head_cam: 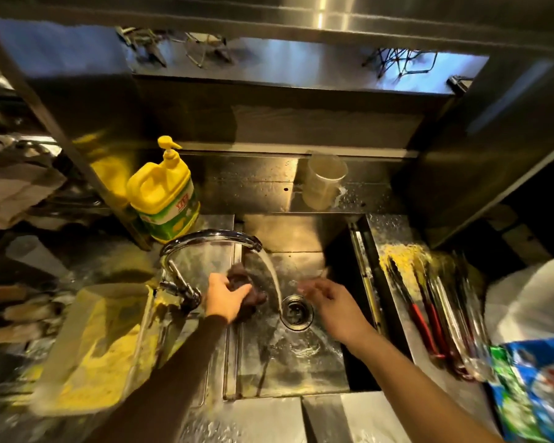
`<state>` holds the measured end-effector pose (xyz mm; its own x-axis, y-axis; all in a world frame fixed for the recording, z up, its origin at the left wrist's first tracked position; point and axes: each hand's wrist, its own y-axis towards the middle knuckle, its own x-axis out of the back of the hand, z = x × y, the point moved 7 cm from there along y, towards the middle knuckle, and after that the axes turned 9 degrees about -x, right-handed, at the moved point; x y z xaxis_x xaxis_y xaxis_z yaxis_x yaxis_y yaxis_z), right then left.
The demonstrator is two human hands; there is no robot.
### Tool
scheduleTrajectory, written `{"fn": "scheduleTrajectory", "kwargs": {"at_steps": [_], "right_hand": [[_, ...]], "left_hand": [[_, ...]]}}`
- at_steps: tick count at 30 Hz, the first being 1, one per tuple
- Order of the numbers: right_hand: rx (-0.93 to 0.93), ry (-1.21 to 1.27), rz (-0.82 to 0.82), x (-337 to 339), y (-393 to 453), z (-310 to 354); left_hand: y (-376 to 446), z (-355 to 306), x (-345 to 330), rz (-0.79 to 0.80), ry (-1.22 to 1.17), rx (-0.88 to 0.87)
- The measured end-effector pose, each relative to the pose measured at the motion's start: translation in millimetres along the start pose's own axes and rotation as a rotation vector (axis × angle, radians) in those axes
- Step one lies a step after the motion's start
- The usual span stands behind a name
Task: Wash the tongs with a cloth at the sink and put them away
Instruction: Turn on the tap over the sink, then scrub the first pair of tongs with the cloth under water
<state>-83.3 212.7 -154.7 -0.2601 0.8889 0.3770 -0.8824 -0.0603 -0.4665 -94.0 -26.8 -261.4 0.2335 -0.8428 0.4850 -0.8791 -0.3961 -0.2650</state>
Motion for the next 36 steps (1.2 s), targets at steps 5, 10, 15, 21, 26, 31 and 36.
{"fn": "scheduleTrajectory", "kwargs": {"at_steps": [5,10,15,21,26,31,36], "right_hand": [[-0.147,0.125,0.128,-17,-7,-34],[-0.132,0.254,0.158,-3,-19,-37],[-0.09,0.304,0.001,41,-24,-31],[-0.104,0.213,-0.112,92,-22,-51],[-0.137,-0.111,-0.295,175,-22,-95],[-0.39,-0.585,-0.582,264,-31,-149],[-0.48,-0.491,-0.49,282,-26,-184]], "left_hand": [[-75,-13,-37,0.14,-0.675,0.07],[-119,-53,-67,0.295,-1.102,0.226],[-141,-75,-98,0.374,-1.421,0.491],[-165,-103,-142,0.474,-1.306,0.493],[-177,-128,-188,0.409,-1.064,0.519],[-191,-153,-224,0.403,-1.039,0.539],[-197,-163,-265,0.35,-0.983,0.578]]}}
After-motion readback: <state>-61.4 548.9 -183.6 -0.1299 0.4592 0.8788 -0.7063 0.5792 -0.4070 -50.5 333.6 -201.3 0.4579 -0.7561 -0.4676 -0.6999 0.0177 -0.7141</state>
